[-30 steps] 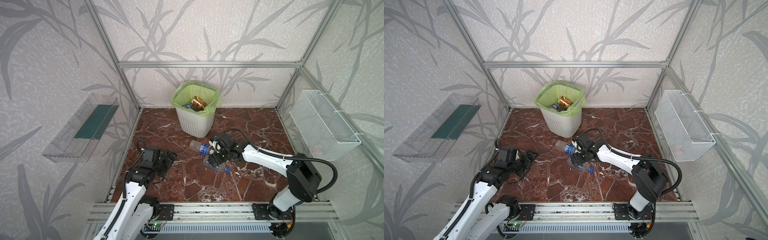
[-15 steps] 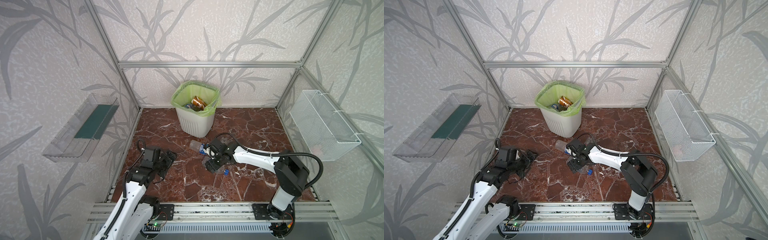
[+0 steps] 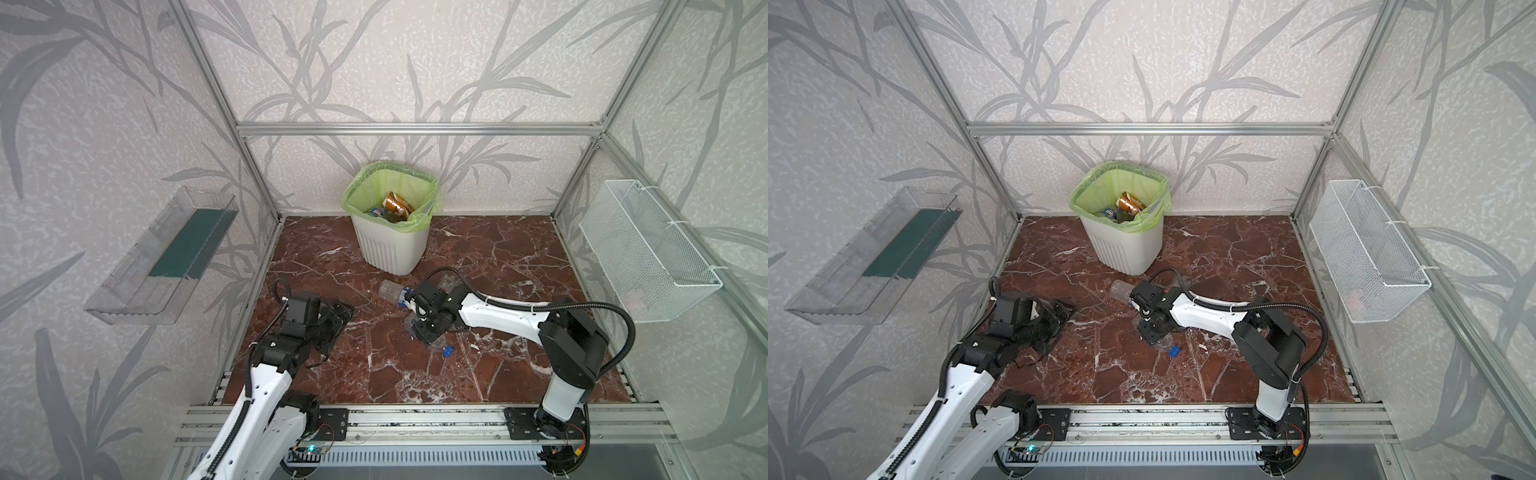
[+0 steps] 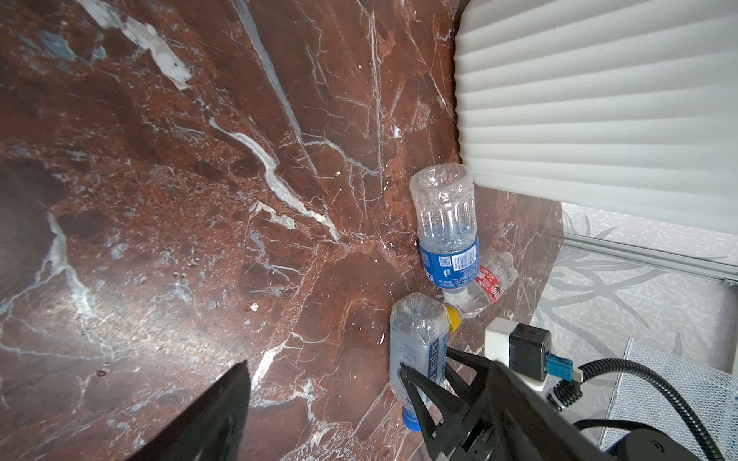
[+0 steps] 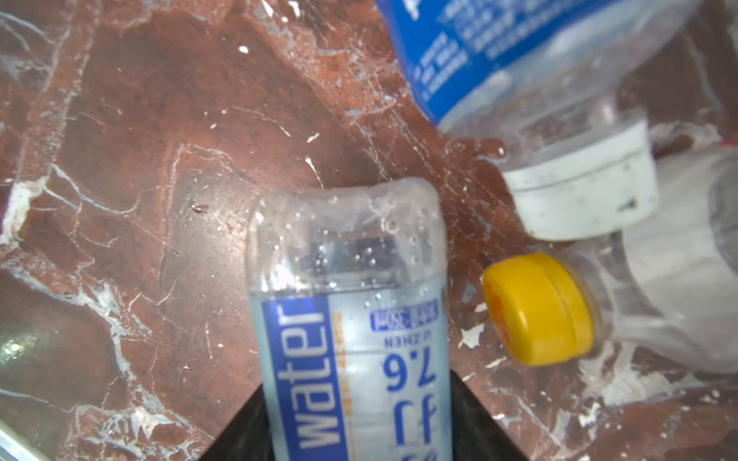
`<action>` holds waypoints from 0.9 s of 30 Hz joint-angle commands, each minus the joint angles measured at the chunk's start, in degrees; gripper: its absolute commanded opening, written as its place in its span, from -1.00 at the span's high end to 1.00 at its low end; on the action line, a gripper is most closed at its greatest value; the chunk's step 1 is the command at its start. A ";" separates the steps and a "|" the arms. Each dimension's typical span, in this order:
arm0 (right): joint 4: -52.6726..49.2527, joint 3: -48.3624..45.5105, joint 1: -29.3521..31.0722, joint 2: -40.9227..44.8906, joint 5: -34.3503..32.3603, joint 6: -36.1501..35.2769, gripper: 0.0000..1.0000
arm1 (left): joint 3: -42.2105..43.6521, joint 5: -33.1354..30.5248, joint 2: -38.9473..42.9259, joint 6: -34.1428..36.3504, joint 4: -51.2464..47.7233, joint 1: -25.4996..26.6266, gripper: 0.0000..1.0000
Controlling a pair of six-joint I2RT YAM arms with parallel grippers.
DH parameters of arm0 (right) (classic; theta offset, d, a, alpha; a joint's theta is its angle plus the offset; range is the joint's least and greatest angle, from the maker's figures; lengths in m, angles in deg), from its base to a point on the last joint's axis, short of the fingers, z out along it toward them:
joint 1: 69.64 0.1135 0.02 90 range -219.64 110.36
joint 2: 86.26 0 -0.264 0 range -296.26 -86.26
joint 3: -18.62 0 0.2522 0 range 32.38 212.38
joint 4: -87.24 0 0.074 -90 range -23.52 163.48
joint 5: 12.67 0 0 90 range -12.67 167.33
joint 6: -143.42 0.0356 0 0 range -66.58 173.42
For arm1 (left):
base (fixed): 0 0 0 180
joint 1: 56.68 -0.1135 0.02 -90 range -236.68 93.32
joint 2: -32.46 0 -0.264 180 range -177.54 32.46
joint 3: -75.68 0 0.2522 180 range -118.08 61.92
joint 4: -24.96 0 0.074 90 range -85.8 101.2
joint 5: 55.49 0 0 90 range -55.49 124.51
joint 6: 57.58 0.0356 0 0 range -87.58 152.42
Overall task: Throw the plastic bottles in the bin
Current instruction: 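Lower the right gripper onto the soda water bottle and close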
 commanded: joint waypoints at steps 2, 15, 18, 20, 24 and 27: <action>-2.69 -1.45 0.55 1.99 -0.68 1.66 -0.09 | 1.01 -0.15 0.57 -0.45 -0.47 -0.26 -0.85; 2.50 -13.86 0.24 13.83 2.70 10.68 -0.03 | 1.52 -0.06 -0.35 -0.45 0.22 -0.33 -0.85; 3.88 -16.61 -0.37 16.29 3.04 12.53 -0.03 | 1.62 0.01 -0.43 -0.45 0.50 -0.33 -0.85; 4.72 -18.54 -1.09 18.20 3.32 13.87 -0.03 | 1.62 0.01 -0.64 -0.45 0.47 -0.30 -0.85; 6.02 -21.92 -2.80 22.55 3.58 16.13 -0.03 | 1.62 0.09 -0.89 -0.44 0.50 -0.26 -0.85; 6.61 -24.21 -4.44 25.43 3.81 17.87 -0.03 | 1.62 0.05 -1.00 -0.45 0.53 -0.27 -0.85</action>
